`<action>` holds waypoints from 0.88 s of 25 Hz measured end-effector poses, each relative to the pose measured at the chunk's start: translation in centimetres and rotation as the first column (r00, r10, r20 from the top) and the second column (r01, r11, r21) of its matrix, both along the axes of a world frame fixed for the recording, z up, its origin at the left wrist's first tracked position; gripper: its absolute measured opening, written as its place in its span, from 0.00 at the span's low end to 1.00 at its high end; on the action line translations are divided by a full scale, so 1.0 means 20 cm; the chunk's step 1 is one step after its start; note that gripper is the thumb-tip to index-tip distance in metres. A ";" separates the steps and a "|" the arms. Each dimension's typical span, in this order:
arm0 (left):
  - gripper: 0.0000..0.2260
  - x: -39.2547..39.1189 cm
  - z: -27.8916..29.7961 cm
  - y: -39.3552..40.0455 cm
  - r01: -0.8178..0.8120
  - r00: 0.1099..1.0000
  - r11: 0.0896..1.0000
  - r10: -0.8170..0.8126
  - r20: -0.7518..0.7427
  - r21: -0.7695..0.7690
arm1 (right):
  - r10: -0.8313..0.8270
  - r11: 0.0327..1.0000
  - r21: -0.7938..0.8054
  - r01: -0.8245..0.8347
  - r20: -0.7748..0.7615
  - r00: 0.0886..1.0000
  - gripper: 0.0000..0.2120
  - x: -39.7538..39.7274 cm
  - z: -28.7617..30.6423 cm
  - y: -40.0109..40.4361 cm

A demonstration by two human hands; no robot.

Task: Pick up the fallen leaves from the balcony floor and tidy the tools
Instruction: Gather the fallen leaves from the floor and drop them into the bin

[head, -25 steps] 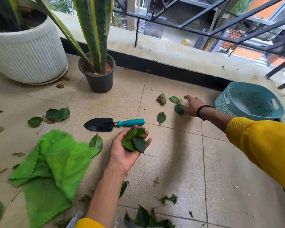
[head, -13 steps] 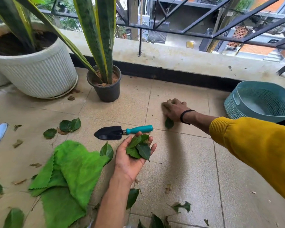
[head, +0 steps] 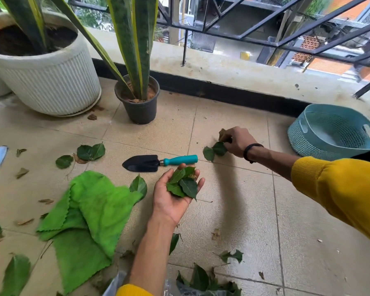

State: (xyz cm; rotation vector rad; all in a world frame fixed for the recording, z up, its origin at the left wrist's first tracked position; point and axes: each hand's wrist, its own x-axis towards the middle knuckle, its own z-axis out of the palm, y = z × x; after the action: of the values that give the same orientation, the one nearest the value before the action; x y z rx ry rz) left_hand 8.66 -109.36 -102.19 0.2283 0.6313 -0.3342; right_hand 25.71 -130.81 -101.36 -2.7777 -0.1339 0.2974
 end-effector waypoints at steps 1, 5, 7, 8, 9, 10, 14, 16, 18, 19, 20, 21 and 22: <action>0.15 0.00 0.00 0.00 -0.004 1.000 1.000 0.004 -0.010 -0.005 | 0.029 0.999 -0.015 -0.030 -0.013 0.999 0.06 -0.02 -0.01 0.03; 0.15 -0.02 -0.02 0.02 -0.027 0.999 1.000 0.027 -0.037 0.011 | 0.076 0.983 -0.159 -0.088 -0.081 0.994 0.32 -0.06 -0.11 0.13; 0.16 -0.03 -0.03 0.04 -0.044 0.998 0.999 0.044 -0.045 0.021 | 0.107 0.965 -0.228 -0.130 -0.111 0.988 0.39 -0.07 -0.15 0.18; 0.16 -0.03 -0.03 0.05 -0.052 0.997 0.998 0.053 -0.047 0.023 | 0.133 0.960 -0.232 -0.159 -0.123 0.983 0.40 -0.07 -0.16 0.20; 0.16 -0.03 -0.04 0.06 -0.061 0.997 0.998 0.062 -0.049 0.022 | 0.158 0.960 -0.213 -0.182 -0.126 0.979 0.38 -0.07 -0.17 0.21; 0.16 -0.02 -0.04 0.07 -0.068 0.996 0.998 0.069 -0.049 0.018 | 0.182 0.961 -0.190 -0.200 -0.108 0.977 0.34 -0.08 -0.17 0.23; 0.15 -0.03 -0.04 0.07 -0.075 0.995 0.997 0.076 -0.059 0.013 | 0.296 0.948 -0.120 -0.294 0.002 0.955 0.16 -0.11 -0.18 0.24; 0.15 -0.03 -0.05 0.06 -0.071 0.996 0.997 0.072 -0.060 0.018 | 0.323 0.941 -0.114 -0.319 0.016 0.946 0.12 -0.13 -0.16 0.23; 0.15 -0.03 -0.06 0.05 -0.074 0.995 0.997 0.075 -0.068 0.022 | 0.296 0.950 -0.110 -0.293 0.010 0.955 0.08 -0.15 -0.13 0.20; 0.15 -0.03 -0.07 0.04 -0.075 0.995 0.997 0.076 -0.070 0.021 | 0.246 0.967 -0.071 -0.245 0.007 0.969 0.06 -0.16 -0.10 0.19; 0.15 -0.02 -0.08 0.04 -0.074 0.995 0.997 0.075 -0.069 0.018 | 0.170 0.985 0.006 -0.170 -0.003 0.985 0.05 -0.17 -0.05 0.19; 0.15 -0.02 -0.08 0.02 -0.073 0.995 0.997 0.074 -0.070 0.016 | 0.085 0.990 0.113 -0.081 -0.031 0.996 0.05 -0.19 0.02 0.21; 0.15 -0.02 -0.09 0.00 -0.072 0.995 0.997 0.073 -0.072 0.010 | 0.032 0.975 0.221 -0.014 -0.080 0.996 0.05 -0.21 0.09 0.23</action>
State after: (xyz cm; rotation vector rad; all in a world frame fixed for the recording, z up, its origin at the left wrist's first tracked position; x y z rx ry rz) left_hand 8.27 -109.34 -103.91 0.2003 0.7105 -0.2714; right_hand 21.51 -126.24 -99.57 -2.5413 -0.1679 0.3794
